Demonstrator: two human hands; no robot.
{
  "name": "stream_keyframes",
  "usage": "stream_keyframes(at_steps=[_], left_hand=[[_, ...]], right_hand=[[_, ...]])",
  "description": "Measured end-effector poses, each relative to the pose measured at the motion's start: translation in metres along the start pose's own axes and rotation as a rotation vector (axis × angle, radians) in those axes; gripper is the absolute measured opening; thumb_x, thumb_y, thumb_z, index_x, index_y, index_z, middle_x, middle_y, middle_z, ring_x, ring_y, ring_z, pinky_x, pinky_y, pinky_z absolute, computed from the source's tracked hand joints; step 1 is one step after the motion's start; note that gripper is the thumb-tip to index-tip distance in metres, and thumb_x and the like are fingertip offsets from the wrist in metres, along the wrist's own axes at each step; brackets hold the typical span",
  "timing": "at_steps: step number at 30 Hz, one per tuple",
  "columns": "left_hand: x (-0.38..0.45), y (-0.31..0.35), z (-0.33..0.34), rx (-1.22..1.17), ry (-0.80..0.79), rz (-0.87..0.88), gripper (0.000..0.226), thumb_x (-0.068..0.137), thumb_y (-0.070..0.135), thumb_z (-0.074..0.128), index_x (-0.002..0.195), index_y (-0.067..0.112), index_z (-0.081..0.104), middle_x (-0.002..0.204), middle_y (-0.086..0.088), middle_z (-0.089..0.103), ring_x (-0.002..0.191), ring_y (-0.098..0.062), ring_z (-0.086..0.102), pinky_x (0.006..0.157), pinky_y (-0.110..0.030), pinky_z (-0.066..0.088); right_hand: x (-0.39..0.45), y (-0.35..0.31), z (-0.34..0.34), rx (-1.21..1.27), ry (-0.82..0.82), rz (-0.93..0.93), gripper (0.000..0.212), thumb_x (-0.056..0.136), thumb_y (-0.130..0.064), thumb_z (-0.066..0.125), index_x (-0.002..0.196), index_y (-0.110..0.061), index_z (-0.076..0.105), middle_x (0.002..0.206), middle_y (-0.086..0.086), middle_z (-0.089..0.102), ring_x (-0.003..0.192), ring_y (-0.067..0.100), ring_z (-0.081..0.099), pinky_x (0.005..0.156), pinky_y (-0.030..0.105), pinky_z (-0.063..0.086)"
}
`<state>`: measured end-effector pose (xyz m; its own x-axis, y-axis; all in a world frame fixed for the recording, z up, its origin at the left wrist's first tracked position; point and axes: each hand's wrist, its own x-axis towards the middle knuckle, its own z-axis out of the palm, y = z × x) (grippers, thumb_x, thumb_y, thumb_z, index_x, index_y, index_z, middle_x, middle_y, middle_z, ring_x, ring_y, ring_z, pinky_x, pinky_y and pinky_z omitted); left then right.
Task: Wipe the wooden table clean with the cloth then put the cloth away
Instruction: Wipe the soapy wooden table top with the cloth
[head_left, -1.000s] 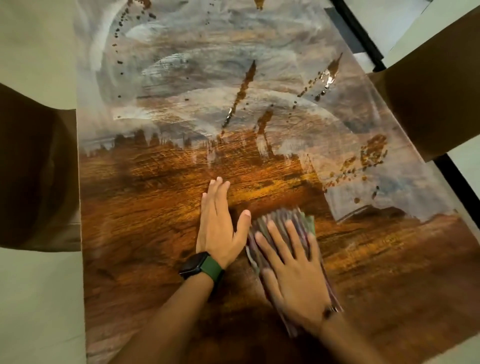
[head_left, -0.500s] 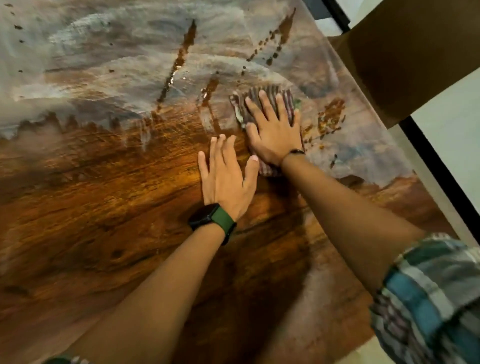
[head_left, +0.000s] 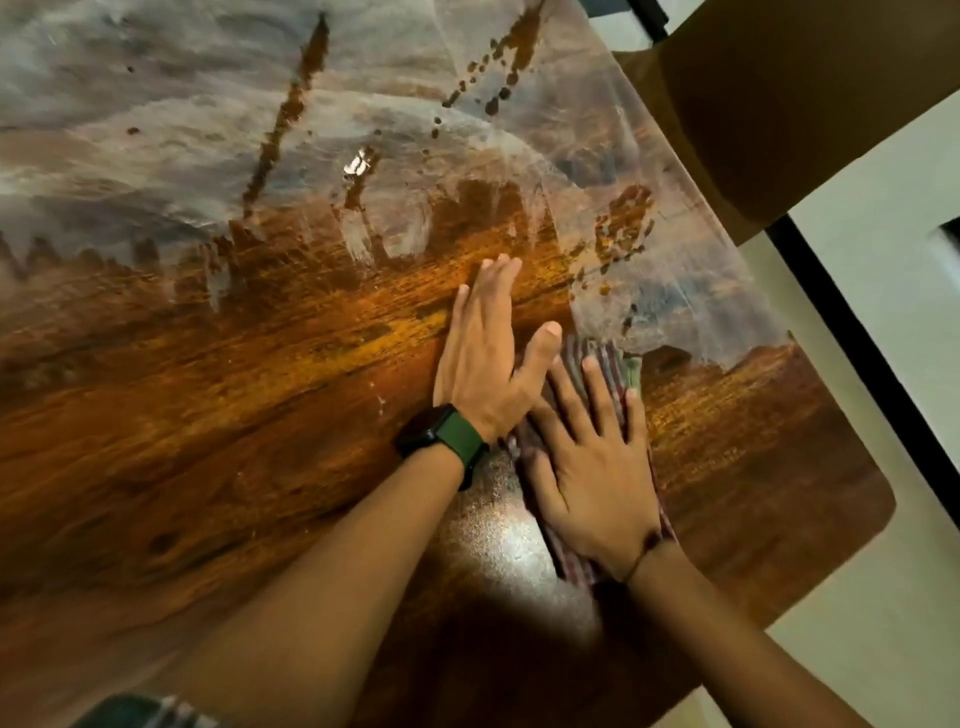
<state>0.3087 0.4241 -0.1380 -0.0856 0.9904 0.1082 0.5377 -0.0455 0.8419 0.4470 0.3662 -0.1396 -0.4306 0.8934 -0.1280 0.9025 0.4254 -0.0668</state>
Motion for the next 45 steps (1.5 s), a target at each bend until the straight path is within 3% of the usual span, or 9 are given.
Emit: stream_keyframes(at_steps=[4,9,13,18,21,27,33,38,45], left_hand=[[-0.002,0.001,0.002,0.097,-0.047,0.068,0.073,0.085,0.051,0.024,0.144,0.008,0.021,0.153,-0.008,0.021,0.141,-0.012,0.008,0.114,-0.024,-0.007],[-0.001,-0.002,0.01,0.147,-0.107,0.045,0.076,0.085,0.058,0.017,0.145,0.011,0.018,0.155,-0.006,0.015,0.143,-0.014,0.004,0.116,-0.029,-0.007],[-0.001,0.001,0.009,0.231,-0.132,0.026,0.071,0.089,0.056,0.015,0.146,0.013,0.016,0.155,-0.005,0.013,0.144,-0.015,0.002,0.115,-0.029,-0.009],[0.002,-0.004,0.013,0.262,-0.179,0.048,0.077,0.084,0.067,0.001,0.146,0.024,0.018,0.155,0.0,0.018,0.144,-0.017,0.003,0.115,-0.038,-0.007],[0.003,-0.005,0.015,0.38,-0.203,0.088,0.078,0.082,0.067,-0.009,0.146,0.029,0.017,0.155,0.003,0.018,0.144,-0.018,0.001,0.114,-0.042,-0.007],[0.001,-0.002,0.012,0.549,-0.276,0.126,0.073,0.083,0.064,-0.006,0.146,0.03,0.01,0.156,0.005,0.01,0.144,-0.019,-0.005,0.112,-0.048,-0.009],[0.006,-0.001,0.019,0.688,-0.315,0.127,0.071,0.085,0.06,-0.007,0.146,0.029,0.01,0.157,0.005,0.003,0.143,-0.021,-0.009,0.111,-0.051,-0.009],[0.013,0.015,0.027,0.664,-0.281,0.043,0.07,0.087,0.056,-0.002,0.146,0.023,0.018,0.157,0.001,0.008,0.144,-0.024,-0.004,0.111,-0.052,-0.008],[0.044,0.043,0.078,0.545,-0.38,0.127,0.068,0.093,0.057,0.011,0.147,0.016,0.015,0.157,-0.003,0.006,0.144,-0.022,-0.004,0.112,-0.045,-0.01]], right_hand=[[0.09,0.032,-0.01,0.008,-0.002,0.113,0.058,0.093,-0.05,0.015,0.149,-0.038,0.008,0.159,-0.005,0.0,0.146,0.024,-0.004,0.113,0.058,0.002],[0.179,0.049,-0.028,0.117,-0.026,0.284,0.054,0.098,-0.043,0.025,0.149,-0.039,0.008,0.16,-0.007,-0.002,0.146,0.022,-0.007,0.114,0.058,-0.004],[0.108,0.031,-0.017,0.005,-0.028,0.139,0.06,0.092,-0.051,0.006,0.149,-0.035,0.0,0.159,-0.003,-0.003,0.146,0.025,-0.006,0.114,0.058,0.003],[-0.056,0.018,0.001,-0.028,-0.017,0.056,0.056,0.097,-0.045,0.018,0.15,-0.03,0.016,0.159,0.001,0.012,0.146,0.03,0.01,0.108,0.059,0.02],[-0.08,0.025,0.001,-0.004,-0.042,0.022,0.055,0.098,-0.048,0.014,0.15,-0.032,0.018,0.158,-0.001,0.015,0.145,0.028,0.013,0.106,0.058,0.019],[0.037,0.084,-0.009,0.049,0.065,0.222,0.058,0.091,-0.05,0.016,0.148,-0.04,0.01,0.158,-0.007,0.006,0.146,0.02,0.001,0.114,0.057,0.005],[0.156,0.124,-0.027,0.121,0.006,0.38,0.052,0.098,-0.045,0.023,0.149,-0.04,0.009,0.159,-0.008,0.0,0.146,0.02,-0.006,0.115,0.055,-0.003],[0.064,0.093,-0.015,0.086,0.038,0.269,0.057,0.093,-0.05,0.01,0.149,-0.039,0.006,0.159,-0.008,0.001,0.146,0.019,-0.004,0.115,0.054,0.002],[-0.101,0.065,0.001,0.022,-0.012,0.253,0.054,0.097,-0.051,0.012,0.149,-0.038,0.017,0.158,-0.009,0.014,0.145,0.022,0.014,0.112,0.043,0.011]])
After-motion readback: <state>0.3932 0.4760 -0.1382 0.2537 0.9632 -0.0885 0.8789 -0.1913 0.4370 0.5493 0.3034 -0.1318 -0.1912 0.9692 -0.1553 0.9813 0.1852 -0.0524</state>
